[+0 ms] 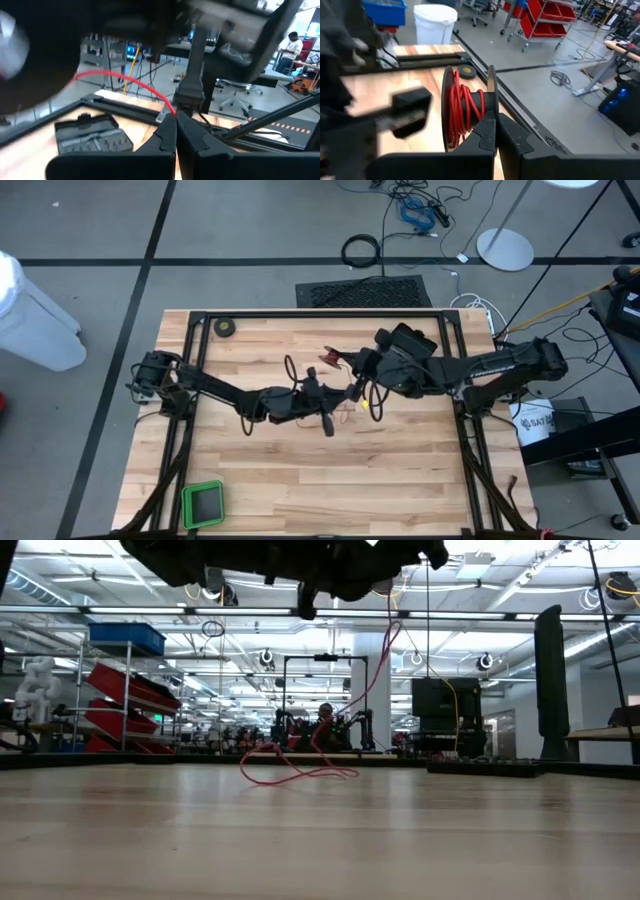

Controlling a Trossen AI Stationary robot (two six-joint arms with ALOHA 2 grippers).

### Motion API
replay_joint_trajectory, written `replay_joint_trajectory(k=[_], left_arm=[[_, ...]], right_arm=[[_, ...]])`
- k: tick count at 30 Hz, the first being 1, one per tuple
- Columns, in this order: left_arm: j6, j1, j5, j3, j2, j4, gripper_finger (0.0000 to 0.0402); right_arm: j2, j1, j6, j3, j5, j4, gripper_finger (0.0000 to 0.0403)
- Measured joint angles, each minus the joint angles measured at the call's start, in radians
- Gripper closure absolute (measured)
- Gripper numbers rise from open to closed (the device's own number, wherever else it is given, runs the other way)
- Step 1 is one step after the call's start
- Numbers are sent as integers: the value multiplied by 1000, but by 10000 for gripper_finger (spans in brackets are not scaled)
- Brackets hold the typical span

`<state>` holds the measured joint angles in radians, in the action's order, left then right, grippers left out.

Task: Coil cords
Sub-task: Coil the red wire into the spool

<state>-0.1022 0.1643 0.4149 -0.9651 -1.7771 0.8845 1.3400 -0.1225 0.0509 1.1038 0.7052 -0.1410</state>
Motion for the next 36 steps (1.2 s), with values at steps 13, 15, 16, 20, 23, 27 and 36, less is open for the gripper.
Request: replay_joint_trajectory(k=[13,15,16,20,23,27,36], left_arm=[[122,76,0,-12,126,-100,401],[138,88,25,-13,170,-183,401],[145,94,48,-13,192,-233,401],[173,116,129,-12,266,-381,402],[199,136,181,-13,320,-450,402],[216,162,257,-13,381,-589,402],[154,191,364,-12,452,-882,402]], right_arm=[[-1,11,8,1,-47,-122,403],[-4,11,8,1,-83,-123,403],[-5,12,8,1,-101,-120,403],[-6,12,3,1,-172,-121,403],[-7,12,-8,1,-221,-121,403],[-11,12,-14,1,-259,-122,403],[-56,9,-11,0,-357,-124,403]])
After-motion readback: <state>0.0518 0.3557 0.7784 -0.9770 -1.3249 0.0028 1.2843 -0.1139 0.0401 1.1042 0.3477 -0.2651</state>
